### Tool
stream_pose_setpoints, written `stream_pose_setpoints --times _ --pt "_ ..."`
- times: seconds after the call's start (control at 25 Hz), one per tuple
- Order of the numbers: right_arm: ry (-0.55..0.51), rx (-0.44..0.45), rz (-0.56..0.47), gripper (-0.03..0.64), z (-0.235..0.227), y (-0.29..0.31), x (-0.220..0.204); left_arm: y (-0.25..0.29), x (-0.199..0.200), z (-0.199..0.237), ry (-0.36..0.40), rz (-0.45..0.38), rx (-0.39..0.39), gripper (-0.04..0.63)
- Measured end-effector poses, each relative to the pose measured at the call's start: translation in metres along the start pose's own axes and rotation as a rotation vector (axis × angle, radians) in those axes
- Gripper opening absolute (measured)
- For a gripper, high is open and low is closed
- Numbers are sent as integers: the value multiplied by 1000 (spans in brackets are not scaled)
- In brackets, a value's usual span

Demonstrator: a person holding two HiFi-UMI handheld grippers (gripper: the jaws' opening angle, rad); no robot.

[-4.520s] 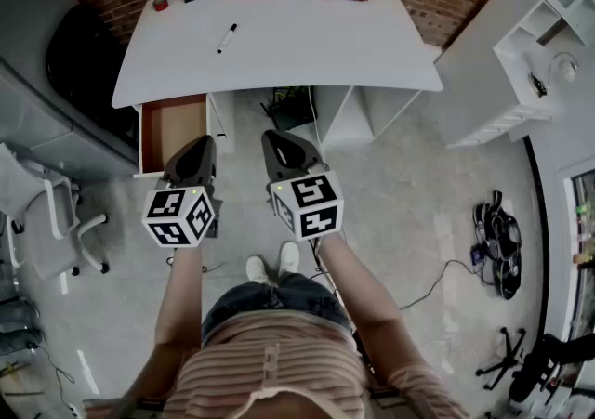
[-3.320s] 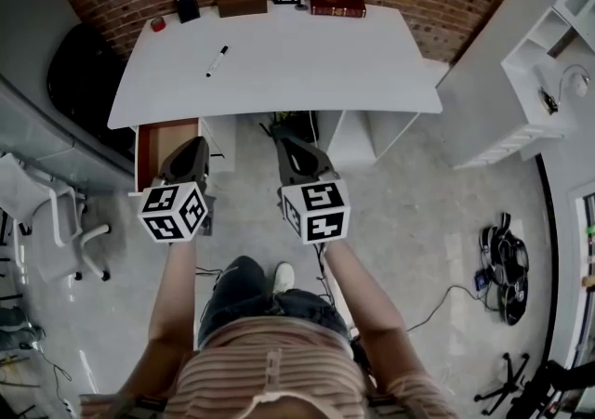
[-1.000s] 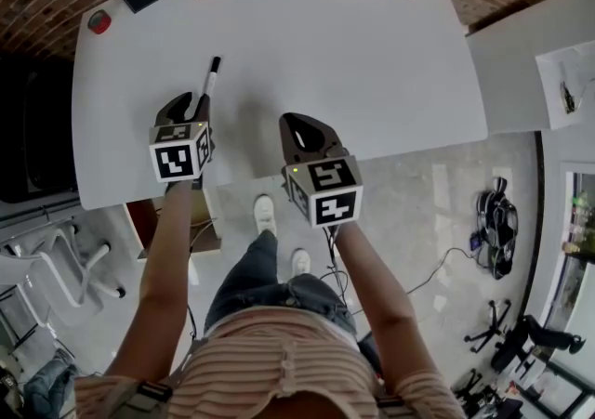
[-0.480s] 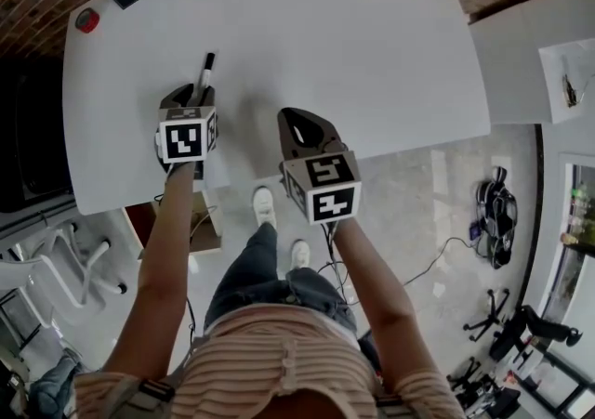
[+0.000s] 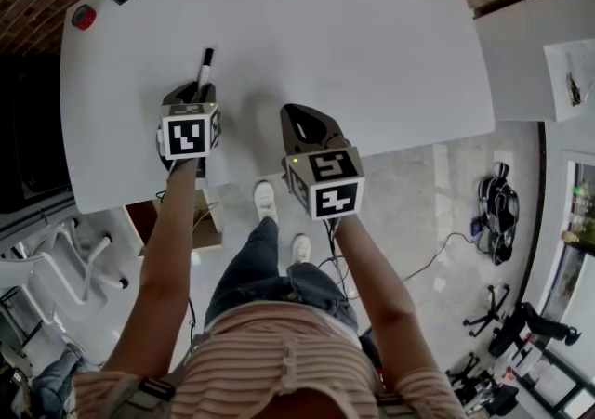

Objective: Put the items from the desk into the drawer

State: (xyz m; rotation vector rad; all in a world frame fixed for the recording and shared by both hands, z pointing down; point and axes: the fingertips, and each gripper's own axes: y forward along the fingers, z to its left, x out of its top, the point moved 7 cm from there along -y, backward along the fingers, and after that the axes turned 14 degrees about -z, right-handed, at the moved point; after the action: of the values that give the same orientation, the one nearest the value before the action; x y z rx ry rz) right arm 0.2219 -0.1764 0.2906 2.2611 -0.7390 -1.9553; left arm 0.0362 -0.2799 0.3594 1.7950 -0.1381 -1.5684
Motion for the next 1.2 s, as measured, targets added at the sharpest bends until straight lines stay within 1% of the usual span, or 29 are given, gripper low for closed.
stream_pose_setpoints --times 0.16,0.44,0.52,0.68,0.8,1.0,1.2 --pt "8 -1 12 17 -1 1 -4 1 0 -3 -2 8 1 94" --pt "12 2 15 17 -2 -1 -4 1 3 -2 -34 13 2 77" --pt "8 2 17 17 -2 -2 -5 -1 3 -1 -51 -11 3 74" --pt "4 8 14 17 0 -4 -4 -10 13 0 -84 -91 4 74" --pt "2 8 9 18 2 -7 -4 -20 20 2 -106 -137 6 74" --pt "-5 12 -9 17 8 -10 -1 -37 30 4 -110 -189 14 74" --pt "-15 23 -22 17 13 -14 3 -56 39 6 -133 -256 15 74"
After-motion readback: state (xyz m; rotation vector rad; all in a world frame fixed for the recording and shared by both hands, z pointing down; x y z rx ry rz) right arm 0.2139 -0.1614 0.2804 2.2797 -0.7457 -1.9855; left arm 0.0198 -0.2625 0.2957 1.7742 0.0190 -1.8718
